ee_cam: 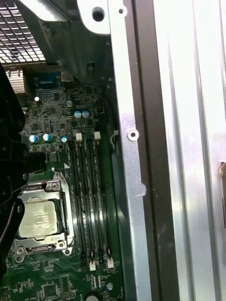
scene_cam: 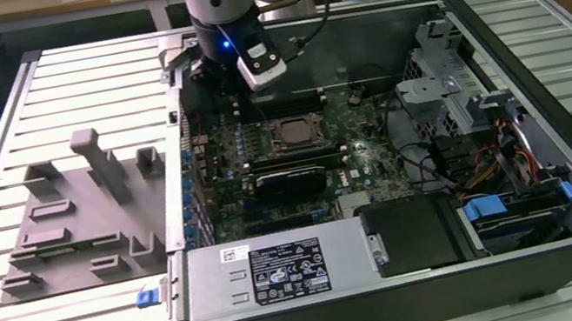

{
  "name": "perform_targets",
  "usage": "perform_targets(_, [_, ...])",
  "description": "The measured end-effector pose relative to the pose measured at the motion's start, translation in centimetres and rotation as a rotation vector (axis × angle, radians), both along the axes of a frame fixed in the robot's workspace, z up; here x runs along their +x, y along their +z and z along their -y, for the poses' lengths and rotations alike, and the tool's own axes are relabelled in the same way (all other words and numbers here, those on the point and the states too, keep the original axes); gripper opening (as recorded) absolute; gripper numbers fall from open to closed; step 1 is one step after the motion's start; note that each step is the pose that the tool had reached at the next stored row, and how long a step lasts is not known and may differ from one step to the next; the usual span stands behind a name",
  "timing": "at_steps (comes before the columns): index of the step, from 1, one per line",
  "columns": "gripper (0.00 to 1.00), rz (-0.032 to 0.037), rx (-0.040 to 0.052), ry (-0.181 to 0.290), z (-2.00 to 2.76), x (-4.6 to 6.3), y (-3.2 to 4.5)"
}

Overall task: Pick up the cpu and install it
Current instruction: 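Install the first cpu locking lever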

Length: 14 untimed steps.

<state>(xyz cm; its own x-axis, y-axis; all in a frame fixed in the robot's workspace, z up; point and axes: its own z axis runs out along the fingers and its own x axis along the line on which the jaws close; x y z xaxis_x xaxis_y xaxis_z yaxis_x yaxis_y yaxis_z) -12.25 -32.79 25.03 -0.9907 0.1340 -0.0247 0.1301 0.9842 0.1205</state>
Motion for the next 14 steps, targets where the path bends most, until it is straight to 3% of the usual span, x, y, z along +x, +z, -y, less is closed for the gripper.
perform_targets(3, [0.11,0.0024,0.0187,0.000,0.00,-0.08,0.01])
perform_targets(7, [0.11,0.0051,0.0369,0.000,0.00,-0.49,0.01])
perform_targets(11, [0.11,0.0089,0.0803,0.000,0.00,-0.62,0.01])
perform_targets(14, [0.11,0.0099,0.0902,0.000,0.00,-0.63,0.05])
